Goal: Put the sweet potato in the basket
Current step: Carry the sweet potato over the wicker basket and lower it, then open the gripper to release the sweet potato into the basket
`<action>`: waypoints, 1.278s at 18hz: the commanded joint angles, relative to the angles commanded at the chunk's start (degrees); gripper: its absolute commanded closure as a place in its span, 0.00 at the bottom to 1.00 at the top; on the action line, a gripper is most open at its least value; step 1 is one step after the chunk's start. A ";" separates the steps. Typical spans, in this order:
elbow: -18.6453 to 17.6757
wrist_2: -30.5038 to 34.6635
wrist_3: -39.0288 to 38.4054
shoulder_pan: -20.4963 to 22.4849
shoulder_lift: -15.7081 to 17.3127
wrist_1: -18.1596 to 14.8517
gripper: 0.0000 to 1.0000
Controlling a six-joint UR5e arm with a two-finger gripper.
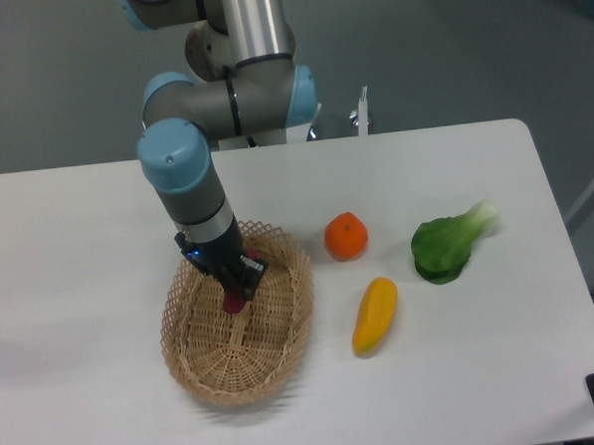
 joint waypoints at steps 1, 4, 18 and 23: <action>-0.17 0.09 0.09 -0.26 -0.52 0.00 0.78; -0.35 0.44 -0.08 -0.62 -1.93 0.09 0.78; 0.70 0.62 -0.08 -1.67 -2.82 1.67 0.00; 2.89 0.96 -1.31 -1.50 -0.97 1.23 0.00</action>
